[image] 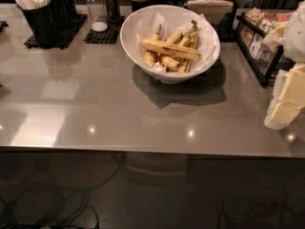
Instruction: Pick banana from white bowl
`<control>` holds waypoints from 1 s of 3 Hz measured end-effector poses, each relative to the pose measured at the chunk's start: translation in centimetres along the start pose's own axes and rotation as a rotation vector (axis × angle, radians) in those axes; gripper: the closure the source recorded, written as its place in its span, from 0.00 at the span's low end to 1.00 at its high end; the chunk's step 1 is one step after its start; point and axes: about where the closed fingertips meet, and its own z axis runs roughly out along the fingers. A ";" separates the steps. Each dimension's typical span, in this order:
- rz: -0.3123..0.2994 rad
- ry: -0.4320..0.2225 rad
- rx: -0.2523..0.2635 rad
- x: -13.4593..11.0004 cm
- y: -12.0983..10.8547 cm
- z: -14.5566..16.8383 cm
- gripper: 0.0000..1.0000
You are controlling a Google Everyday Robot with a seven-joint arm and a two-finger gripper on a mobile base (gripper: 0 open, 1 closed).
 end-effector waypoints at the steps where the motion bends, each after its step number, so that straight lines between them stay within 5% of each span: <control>1: 0.000 0.000 0.000 0.0 0.0 0.0 0.00; 2: -0.003 -0.022 0.014 -0.5 -0.4 -0.3 0.00; 3: -0.025 -0.115 0.024 -2.4 -2.1 -0.1 0.00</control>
Offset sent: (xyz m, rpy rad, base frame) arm 0.0091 0.0061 0.0049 0.0366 -0.0204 0.0122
